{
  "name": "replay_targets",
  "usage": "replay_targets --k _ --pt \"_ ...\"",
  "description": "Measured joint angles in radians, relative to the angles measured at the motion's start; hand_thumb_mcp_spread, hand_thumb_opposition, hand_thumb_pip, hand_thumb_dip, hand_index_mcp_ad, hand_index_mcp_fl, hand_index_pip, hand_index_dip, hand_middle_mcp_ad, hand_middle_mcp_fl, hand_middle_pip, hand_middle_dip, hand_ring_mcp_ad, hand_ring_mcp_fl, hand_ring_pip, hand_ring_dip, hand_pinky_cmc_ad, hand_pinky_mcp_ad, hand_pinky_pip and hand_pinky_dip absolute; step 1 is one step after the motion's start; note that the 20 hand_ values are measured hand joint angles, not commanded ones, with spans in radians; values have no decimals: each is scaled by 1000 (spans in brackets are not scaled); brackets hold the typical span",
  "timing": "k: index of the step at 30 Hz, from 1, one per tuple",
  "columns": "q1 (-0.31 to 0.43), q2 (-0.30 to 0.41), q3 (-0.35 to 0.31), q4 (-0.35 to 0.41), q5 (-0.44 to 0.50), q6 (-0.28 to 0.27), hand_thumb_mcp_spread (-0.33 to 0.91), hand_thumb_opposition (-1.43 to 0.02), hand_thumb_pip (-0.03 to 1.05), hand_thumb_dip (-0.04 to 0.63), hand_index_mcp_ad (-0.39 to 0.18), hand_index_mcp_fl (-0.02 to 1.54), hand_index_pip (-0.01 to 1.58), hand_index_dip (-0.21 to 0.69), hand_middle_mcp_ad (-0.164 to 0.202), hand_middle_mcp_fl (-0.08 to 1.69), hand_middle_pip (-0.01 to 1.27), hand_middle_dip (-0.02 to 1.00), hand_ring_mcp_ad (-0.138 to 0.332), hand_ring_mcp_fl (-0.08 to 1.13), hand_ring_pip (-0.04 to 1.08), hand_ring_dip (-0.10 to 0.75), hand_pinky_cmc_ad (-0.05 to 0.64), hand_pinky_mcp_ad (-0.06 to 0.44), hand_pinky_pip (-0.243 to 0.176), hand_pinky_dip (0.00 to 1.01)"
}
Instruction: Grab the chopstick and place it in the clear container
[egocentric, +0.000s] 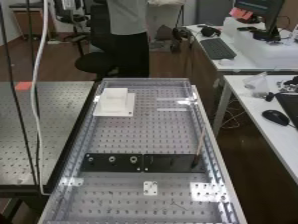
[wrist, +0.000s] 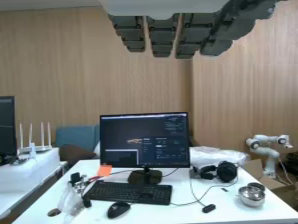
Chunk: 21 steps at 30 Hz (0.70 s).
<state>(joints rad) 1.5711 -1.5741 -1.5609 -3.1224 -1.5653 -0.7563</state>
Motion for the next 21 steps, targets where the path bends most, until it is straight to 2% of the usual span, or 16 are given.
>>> replay_targets --k 2,3,4,5,6,7,8,10,12,13,17,21 --pt "0 0 0 0 7 0 3 2 -5 7 0 -2 5 19 72 -5 21 37 54 16 5 28 61 37 19 21" --pt "0 0 0 0 9 0 5 0 -5 7 23 2 5 19 75 -5 21 37 54 16 5 28 44 37 19 21" --pt "0 0 0 1 7 0 -2 -3 0 3 21 24 5 19 75 -5 21 37 54 16 5 28 47 37 19 21" --pt "0 0 0 1 1 -1 28 -37 37 3 21 72 3 19 72 -5 23 37 51 14 21 28 47 37 19 23" --pt "0 0 0 1 -1 -1 122 -122 155 17 19 140 10 30 70 -7 49 38 49 16 19 31 49 52 19 24" --pt "0 0 1 1 -2 -2 188 -209 239 37 23 164 19 31 70 -2 73 40 49 19 42 31 82 77 23 33" --pt "1 0 1 1 -2 -4 239 -274 265 38 17 171 24 51 73 -3 87 42 65 16 37 28 117 105 19 37" --pt "1 1 1 1 -2 -4 269 -428 258 54 -2 171 24 77 66 7 103 54 84 19 70 28 209 178 23 65" --pt "3 3 0 1 10 -4 274 -504 253 54 -24 199 37 122 75 58 101 80 113 14 80 26 278 236 19 93" --pt "3 4 -1 1 11 -5 276 -538 253 54 -24 209 35 122 75 58 108 94 113 14 87 26 316 265 23 108" --pt "3 5 -3 3 14 -3 295 -614 253 54 -23 225 37 141 73 54 126 108 164 19 84 26 391 311 23 124" --pt "1 6 -4 4 2 -1 290 -632 253 54 -24 220 38 157 70 54 129 110 166 17 106 33 429 340 17 138"
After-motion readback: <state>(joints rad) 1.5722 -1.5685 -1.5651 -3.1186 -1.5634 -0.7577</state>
